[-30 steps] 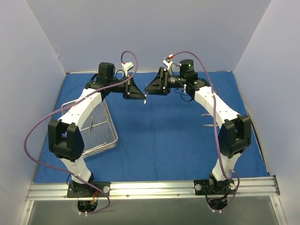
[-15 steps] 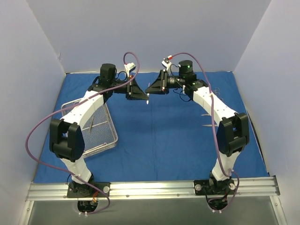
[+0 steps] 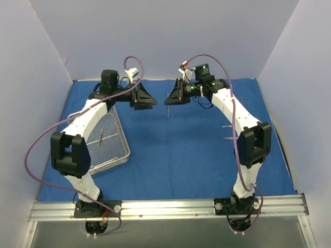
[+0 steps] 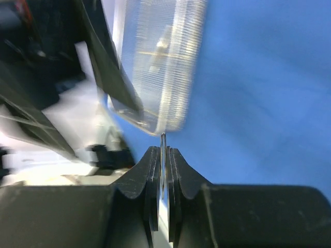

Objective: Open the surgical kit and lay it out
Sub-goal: Place the medical item in the surgical kit.

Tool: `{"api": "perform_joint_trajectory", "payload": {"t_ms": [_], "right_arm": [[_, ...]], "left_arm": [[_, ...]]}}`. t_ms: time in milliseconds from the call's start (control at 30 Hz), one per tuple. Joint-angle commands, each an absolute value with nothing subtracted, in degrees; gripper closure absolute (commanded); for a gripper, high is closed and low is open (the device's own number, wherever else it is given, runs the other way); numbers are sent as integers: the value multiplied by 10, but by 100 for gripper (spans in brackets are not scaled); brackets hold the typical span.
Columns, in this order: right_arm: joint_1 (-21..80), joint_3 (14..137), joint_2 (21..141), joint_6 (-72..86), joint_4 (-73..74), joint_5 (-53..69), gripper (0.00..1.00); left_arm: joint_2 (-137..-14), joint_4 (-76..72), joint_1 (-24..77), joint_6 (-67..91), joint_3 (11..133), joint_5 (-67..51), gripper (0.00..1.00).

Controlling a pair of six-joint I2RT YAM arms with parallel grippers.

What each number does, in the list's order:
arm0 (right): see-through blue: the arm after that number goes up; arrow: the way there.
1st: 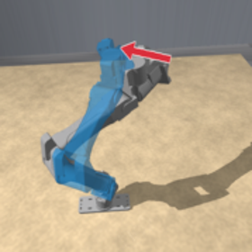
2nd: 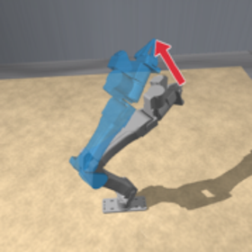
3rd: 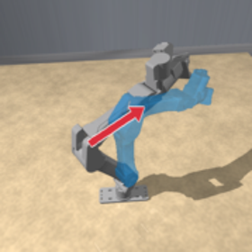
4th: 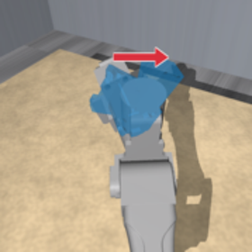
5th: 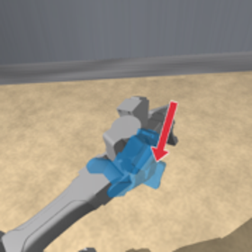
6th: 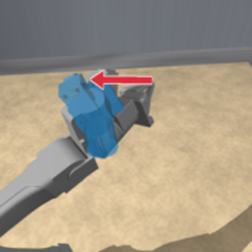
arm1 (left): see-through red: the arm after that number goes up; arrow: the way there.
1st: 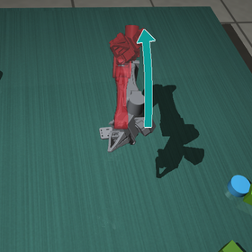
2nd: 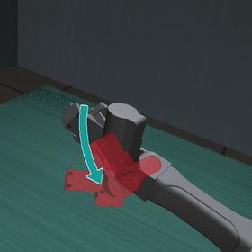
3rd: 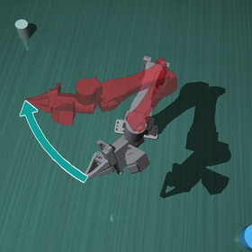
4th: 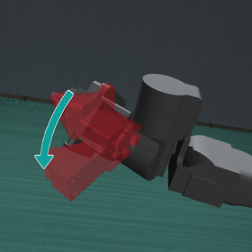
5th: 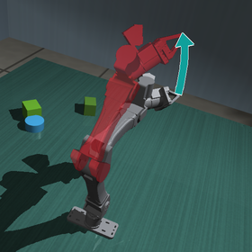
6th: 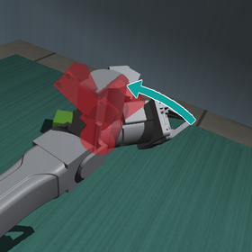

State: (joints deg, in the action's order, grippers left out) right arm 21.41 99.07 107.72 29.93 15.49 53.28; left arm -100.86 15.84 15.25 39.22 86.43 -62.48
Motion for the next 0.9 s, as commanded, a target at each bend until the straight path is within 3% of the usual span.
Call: {"api": "perform_joint_trajectory", "payload": {"t_ms": [0,33,167,400,633,867], "right_arm": [[215,1045,1085,155,322,440,100],[215,1055,1085,129,346,417,100],[219,1024,1070,13,449,196,100],[223,899,1002,-211,499,-83,100],[193,708,861,-472,329,-156,100],[113,664,840,-601,352,-131,100]], "left_arm": [[-970,254,95,321,883,-543,8],[-972,352,71,297,895,-499,6],[-974,466,34,229,939,-319,6],[-923,468,25,240,897,-259,6],[-932,461,25,254,884,-273,6],[-929,464,25,255,883,-261,6]]}}
